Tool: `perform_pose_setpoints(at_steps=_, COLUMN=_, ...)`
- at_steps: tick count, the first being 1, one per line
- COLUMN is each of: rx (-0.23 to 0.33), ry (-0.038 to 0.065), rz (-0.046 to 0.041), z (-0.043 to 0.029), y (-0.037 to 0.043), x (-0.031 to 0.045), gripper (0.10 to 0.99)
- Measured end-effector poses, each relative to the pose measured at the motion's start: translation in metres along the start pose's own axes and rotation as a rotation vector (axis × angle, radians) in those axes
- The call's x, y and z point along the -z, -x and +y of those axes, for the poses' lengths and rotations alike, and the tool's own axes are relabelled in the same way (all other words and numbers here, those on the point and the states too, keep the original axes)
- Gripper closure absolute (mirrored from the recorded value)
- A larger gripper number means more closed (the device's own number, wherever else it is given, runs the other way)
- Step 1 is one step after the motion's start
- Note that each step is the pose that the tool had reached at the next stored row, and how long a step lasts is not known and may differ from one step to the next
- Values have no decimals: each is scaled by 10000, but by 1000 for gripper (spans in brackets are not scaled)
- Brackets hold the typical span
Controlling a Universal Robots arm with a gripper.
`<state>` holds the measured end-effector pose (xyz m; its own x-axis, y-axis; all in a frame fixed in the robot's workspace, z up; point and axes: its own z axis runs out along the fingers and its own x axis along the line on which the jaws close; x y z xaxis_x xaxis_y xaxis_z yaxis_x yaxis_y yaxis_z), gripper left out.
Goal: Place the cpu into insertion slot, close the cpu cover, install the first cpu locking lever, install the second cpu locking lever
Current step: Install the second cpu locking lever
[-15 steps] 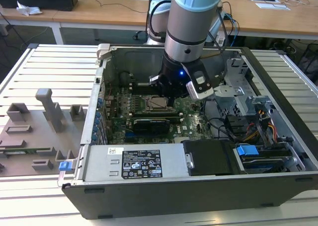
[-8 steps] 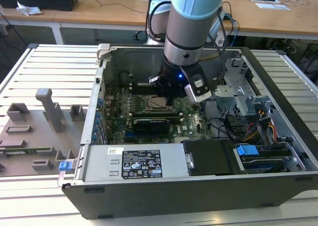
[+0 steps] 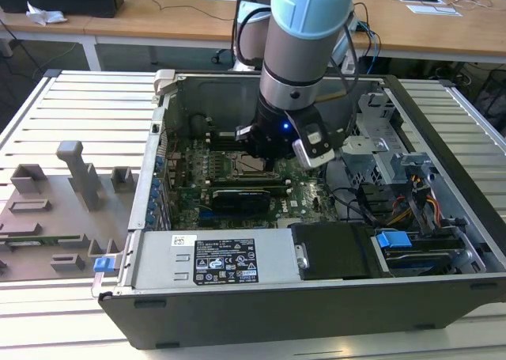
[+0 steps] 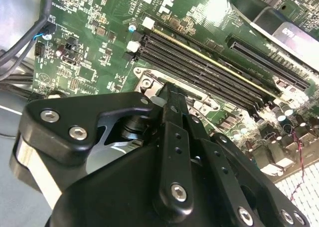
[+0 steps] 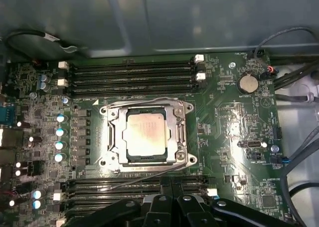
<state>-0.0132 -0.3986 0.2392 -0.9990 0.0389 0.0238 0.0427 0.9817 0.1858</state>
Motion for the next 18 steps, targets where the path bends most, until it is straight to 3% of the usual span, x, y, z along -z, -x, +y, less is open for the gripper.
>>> perform_pose_setpoints(at_steps=12, rx=0, ry=0, rz=0, z=-19, y=2, x=-101, gripper=980)
perform_pose_setpoints(at_steps=18, rx=-1, ry=36, rz=3, z=-36, y=-13, x=-190, gripper=980)
